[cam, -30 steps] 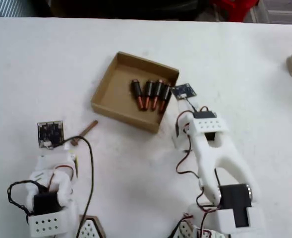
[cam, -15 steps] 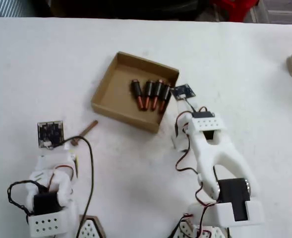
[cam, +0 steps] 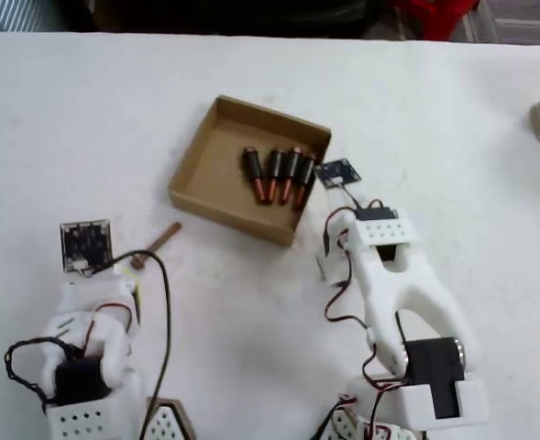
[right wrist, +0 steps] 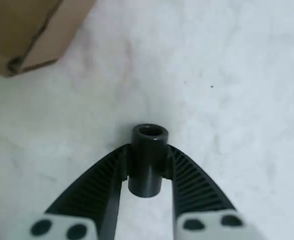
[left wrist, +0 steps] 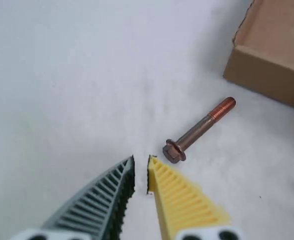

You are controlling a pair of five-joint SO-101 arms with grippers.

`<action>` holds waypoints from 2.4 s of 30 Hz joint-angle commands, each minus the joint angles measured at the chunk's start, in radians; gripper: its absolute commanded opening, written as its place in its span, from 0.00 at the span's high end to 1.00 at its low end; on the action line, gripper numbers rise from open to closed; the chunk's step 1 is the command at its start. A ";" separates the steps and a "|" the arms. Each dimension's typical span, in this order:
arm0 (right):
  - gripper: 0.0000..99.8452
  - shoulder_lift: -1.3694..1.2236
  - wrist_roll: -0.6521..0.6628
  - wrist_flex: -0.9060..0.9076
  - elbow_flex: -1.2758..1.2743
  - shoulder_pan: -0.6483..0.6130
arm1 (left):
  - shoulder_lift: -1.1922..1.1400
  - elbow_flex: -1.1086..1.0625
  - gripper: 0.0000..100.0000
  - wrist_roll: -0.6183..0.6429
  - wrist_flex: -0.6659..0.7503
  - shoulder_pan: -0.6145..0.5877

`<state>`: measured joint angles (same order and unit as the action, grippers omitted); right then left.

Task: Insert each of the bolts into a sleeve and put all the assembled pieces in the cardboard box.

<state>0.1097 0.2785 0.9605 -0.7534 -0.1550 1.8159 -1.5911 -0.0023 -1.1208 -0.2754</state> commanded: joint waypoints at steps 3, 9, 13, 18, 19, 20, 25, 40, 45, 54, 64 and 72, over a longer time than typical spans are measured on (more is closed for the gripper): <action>0.98 0.039 0.003 0.005 -0.002 -0.004 | -0.101 0.233 0.92 -0.003 -0.081 -0.004; 0.98 0.039 0.003 0.005 -0.002 -0.004 | -0.507 0.465 0.92 0.002 -0.084 -0.001; 0.98 0.039 0.003 0.005 -0.002 -0.004 | -0.740 0.562 0.92 0.103 -0.084 0.021; 0.98 0.039 0.005 0.005 -0.002 -0.004 | -0.906 0.615 0.92 0.258 -0.084 0.157; 0.98 0.039 0.005 0.005 -0.002 -0.004 | -0.923 0.620 0.92 0.288 -0.084 0.194; 0.98 0.039 0.005 0.005 -0.002 -0.004 | -0.938 0.620 0.92 0.316 -0.080 0.229; 0.98 0.039 0.009 0.005 -0.002 -0.004 | -0.990 0.612 0.92 0.425 -0.011 0.386; 0.98 0.039 0.009 0.005 -0.002 -0.002 | -1.383 0.615 0.92 0.493 0.258 0.320; 0.98 0.039 0.009 0.005 -0.002 -0.002 | -1.535 0.632 0.92 0.493 0.361 0.206; 0.98 0.039 0.011 -0.005 -0.012 -0.002 | -1.744 0.802 0.92 0.494 0.376 0.047; 0.98 0.039 0.011 -0.008 -0.012 -0.002 | -1.937 1.054 0.92 0.516 0.377 -0.024; 0.98 0.039 0.011 -0.008 -0.012 -0.002 | -2.064 1.261 0.93 0.657 0.368 -0.025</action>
<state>0.1097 0.2785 0.9605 -0.7702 -0.1565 -0.2140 -0.4496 0.6084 -0.7695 -0.2816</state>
